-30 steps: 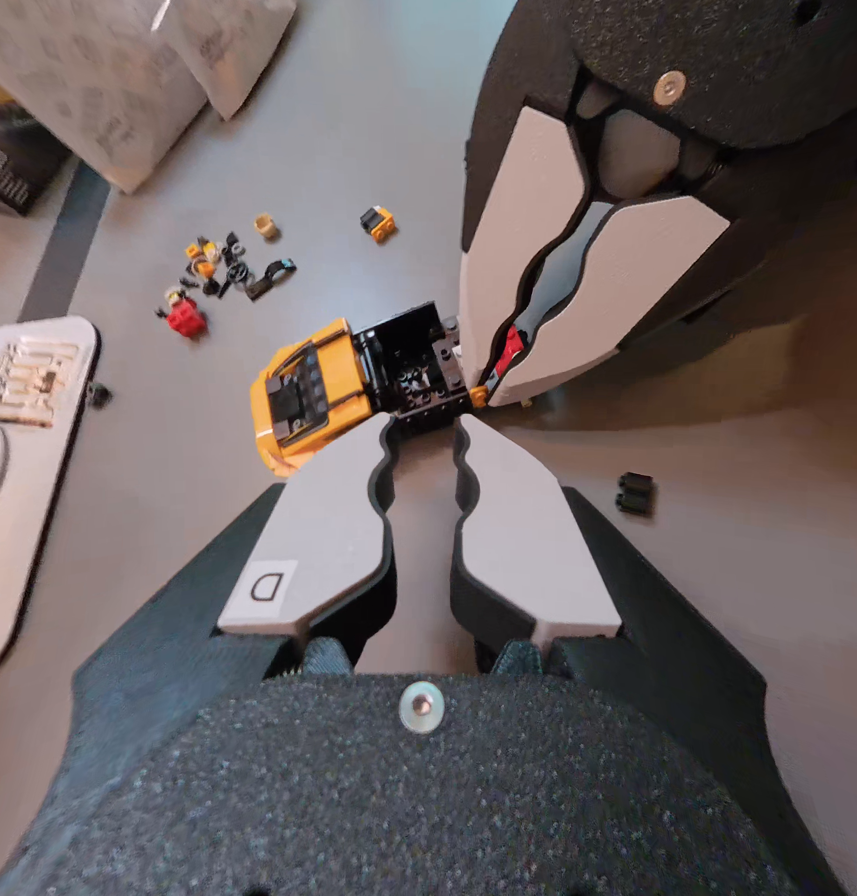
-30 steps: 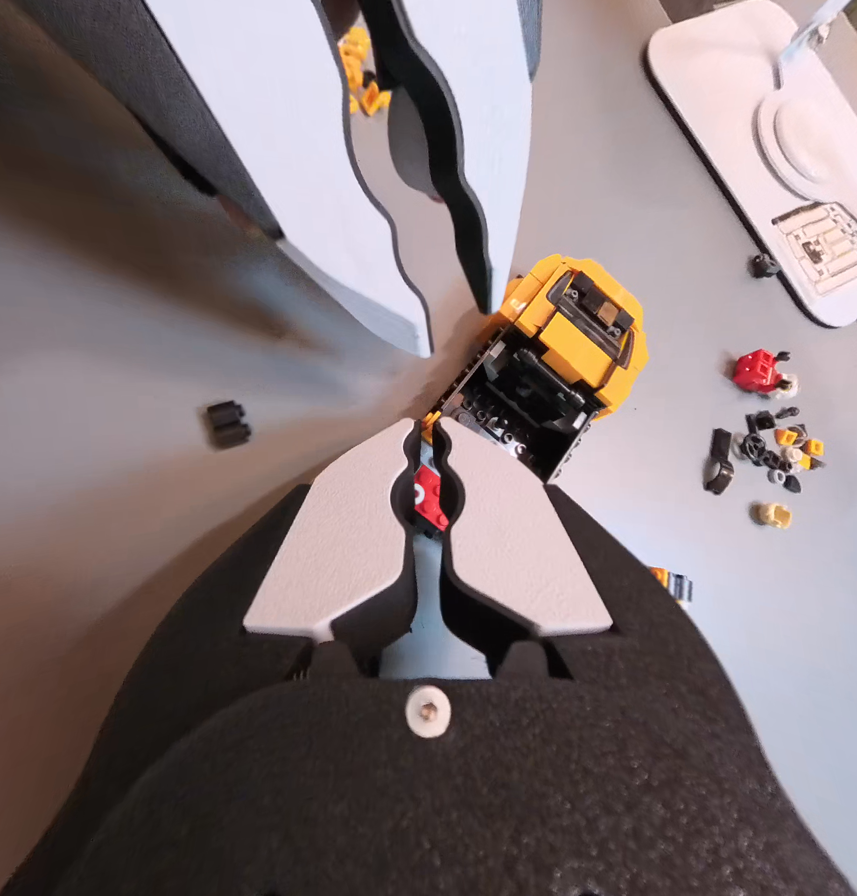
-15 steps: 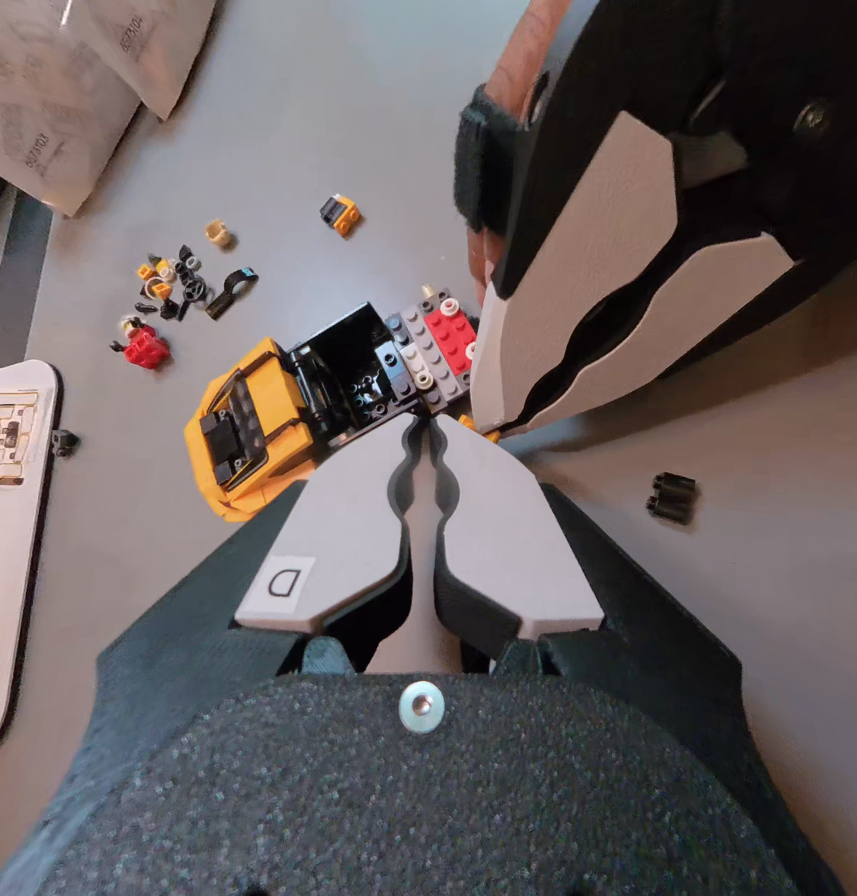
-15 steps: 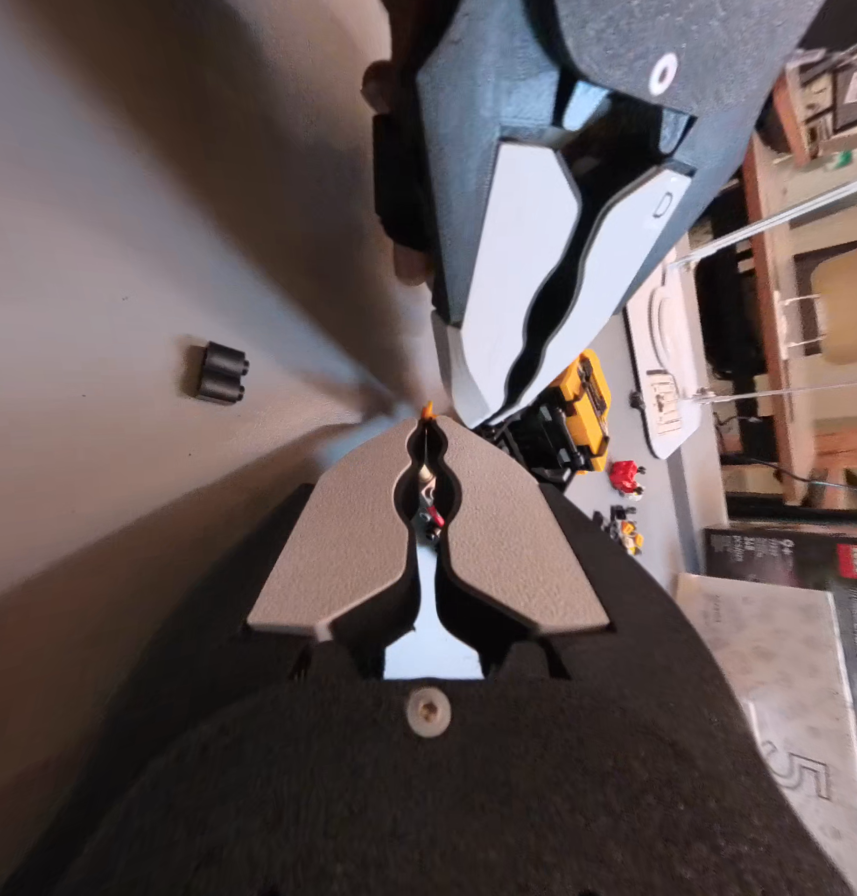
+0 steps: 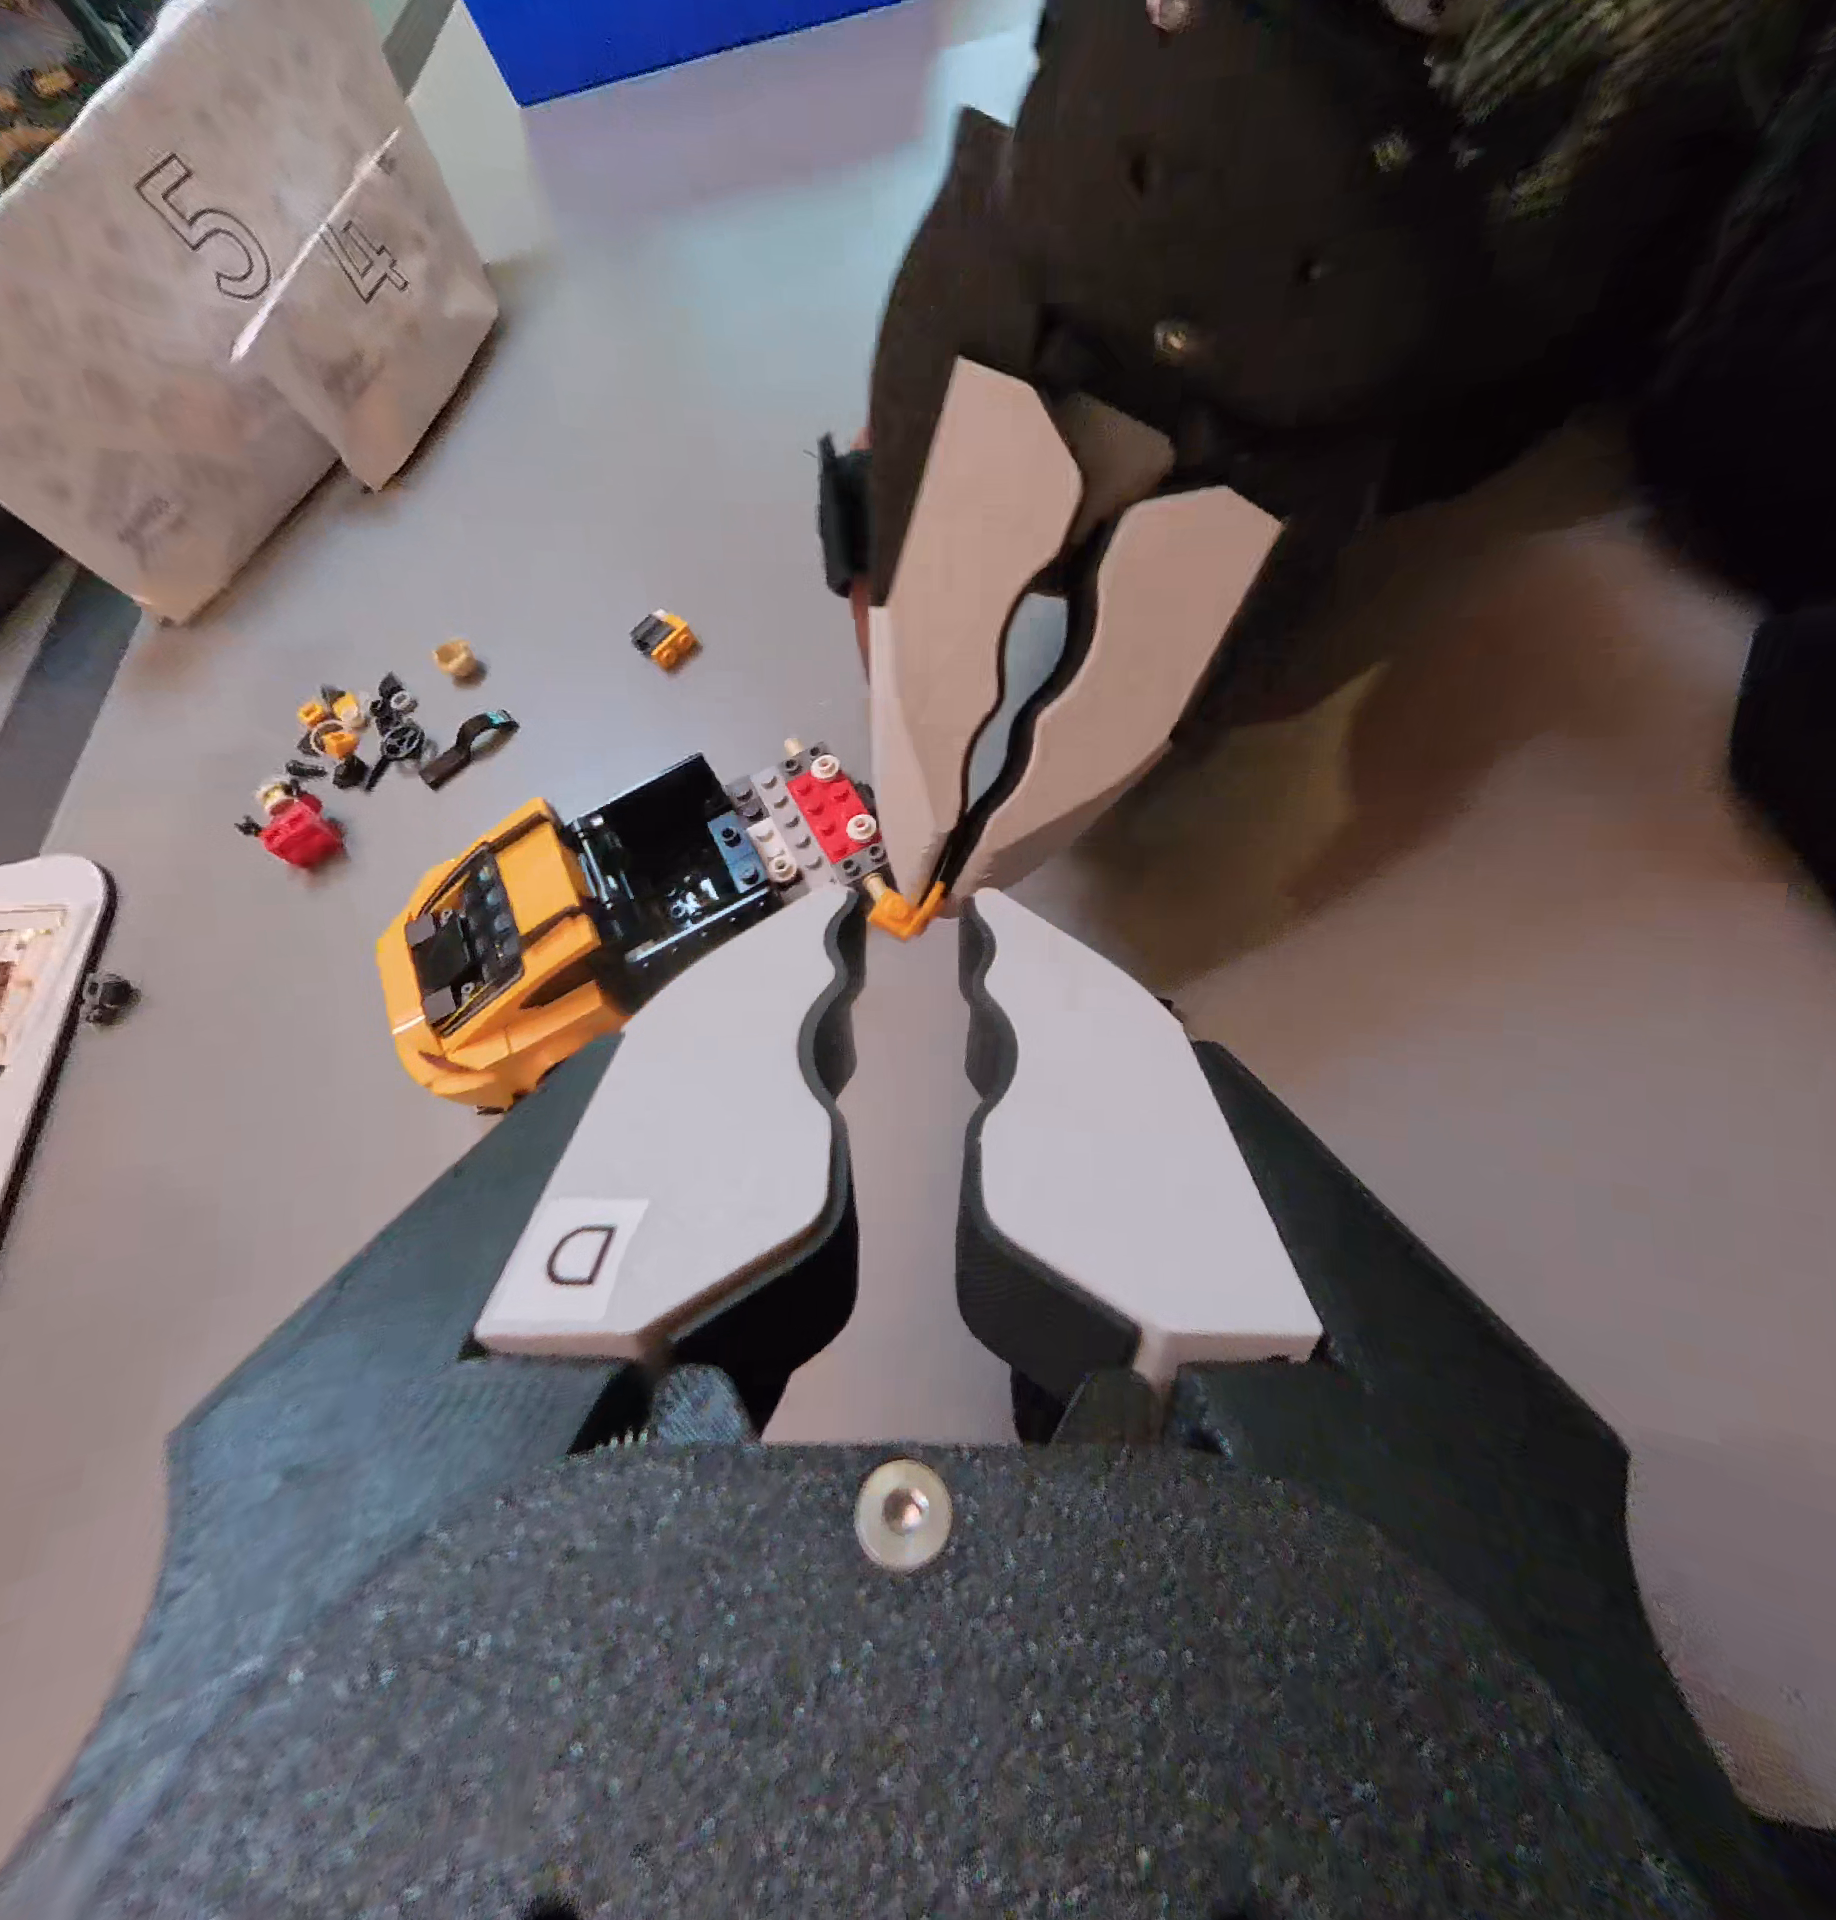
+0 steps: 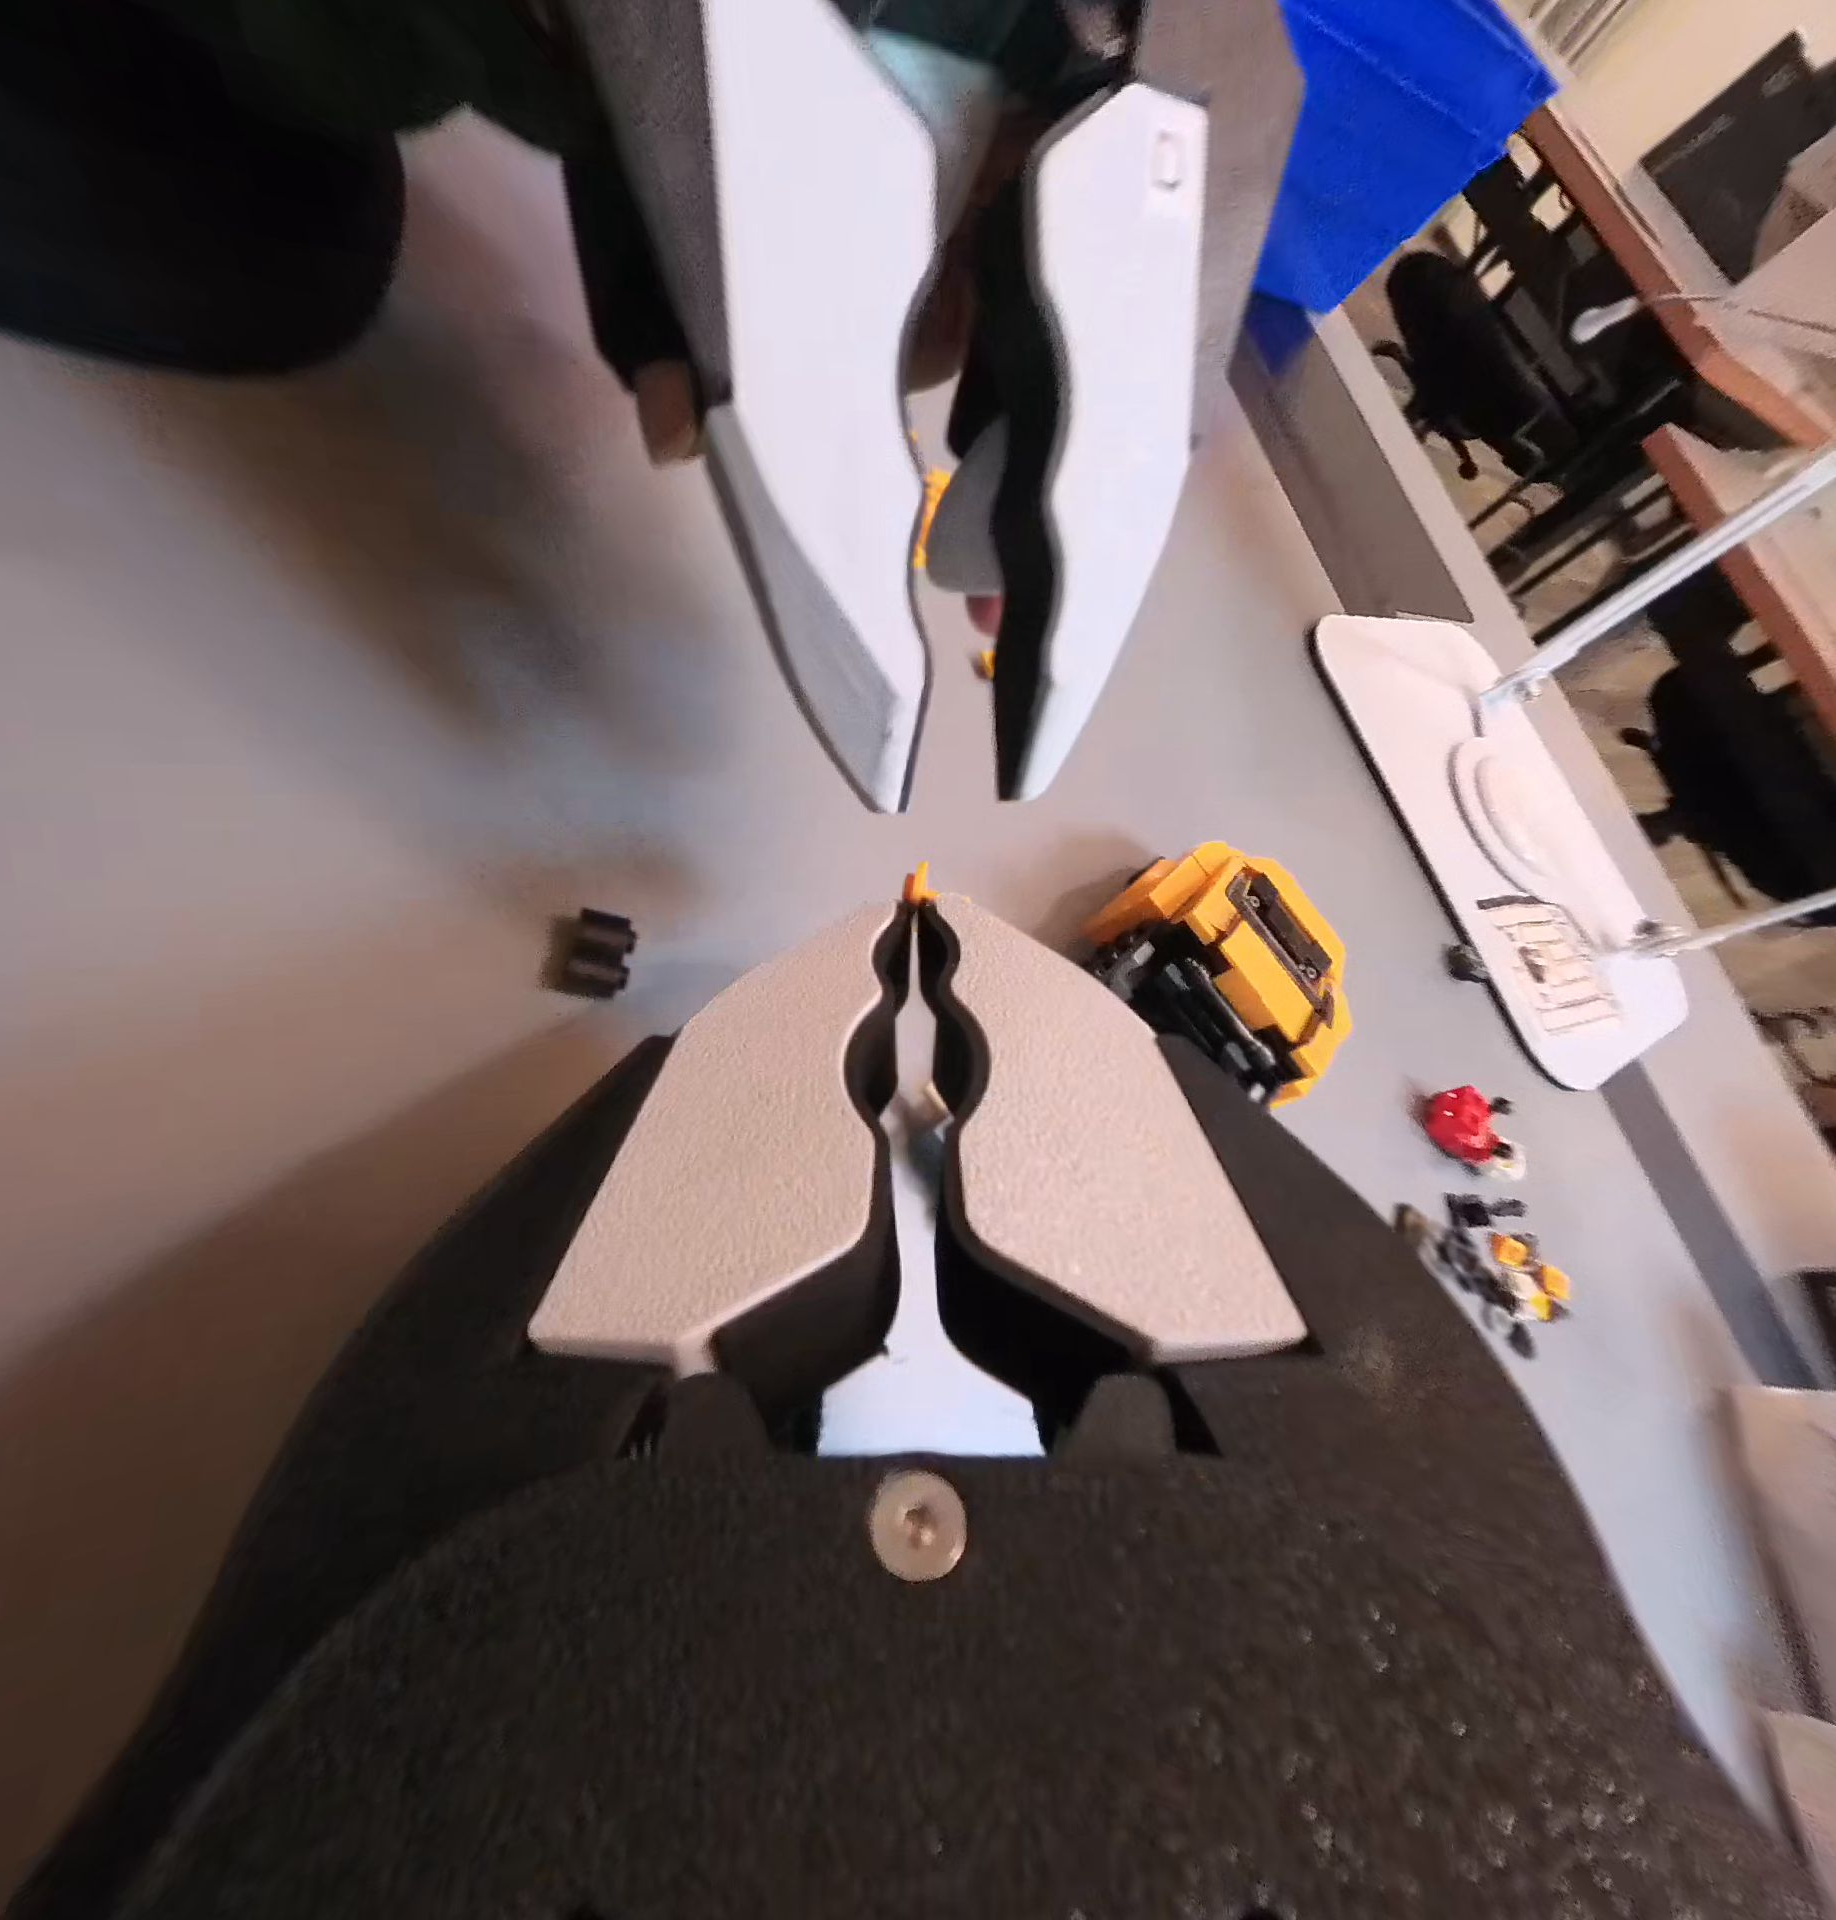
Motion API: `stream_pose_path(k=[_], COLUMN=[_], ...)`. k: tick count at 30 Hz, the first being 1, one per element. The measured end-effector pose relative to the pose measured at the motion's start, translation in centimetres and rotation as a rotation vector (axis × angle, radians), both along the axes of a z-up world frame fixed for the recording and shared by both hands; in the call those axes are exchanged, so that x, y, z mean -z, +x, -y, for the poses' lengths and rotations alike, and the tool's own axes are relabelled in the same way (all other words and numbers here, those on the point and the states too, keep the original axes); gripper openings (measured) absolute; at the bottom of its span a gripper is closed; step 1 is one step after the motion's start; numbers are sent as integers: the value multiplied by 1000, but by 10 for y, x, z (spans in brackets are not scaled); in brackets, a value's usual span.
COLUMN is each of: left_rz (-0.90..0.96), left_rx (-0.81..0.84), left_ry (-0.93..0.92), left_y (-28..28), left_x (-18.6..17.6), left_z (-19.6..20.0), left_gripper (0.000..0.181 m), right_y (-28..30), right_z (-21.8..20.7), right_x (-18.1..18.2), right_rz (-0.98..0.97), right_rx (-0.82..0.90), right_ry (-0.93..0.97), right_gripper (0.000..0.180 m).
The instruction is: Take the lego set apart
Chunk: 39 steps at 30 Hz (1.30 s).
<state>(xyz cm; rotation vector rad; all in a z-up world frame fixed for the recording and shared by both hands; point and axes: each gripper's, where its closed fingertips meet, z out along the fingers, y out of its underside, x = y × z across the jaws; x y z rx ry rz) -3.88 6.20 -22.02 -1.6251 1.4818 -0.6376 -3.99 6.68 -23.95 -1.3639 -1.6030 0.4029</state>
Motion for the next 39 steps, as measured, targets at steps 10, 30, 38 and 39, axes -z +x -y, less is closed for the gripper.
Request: stream_pose_path(k=[10, 30, 38, 39], left_rz=[5, -111, -106, -91], left_rx=[104, -208, -231, -229], left_ry=[-89, -140, -184, -190], left_y=[8, -39, -44, -44], left_x=[6, 33, 41, 39], left_z=[22, -3, -7, -7], left_gripper=[4, 3, 18, 20], right_y=[-2, 33, 91, 96], right_z=[23, -37, -95, -99], right_x=[-9, -31, -22, -19], right_rz=[-92, -211, -167, -155], right_rx=[-154, 63, 320, 336], right_ry=[-101, -182, -179, -187], right_gripper=[1, 10, 14, 15])
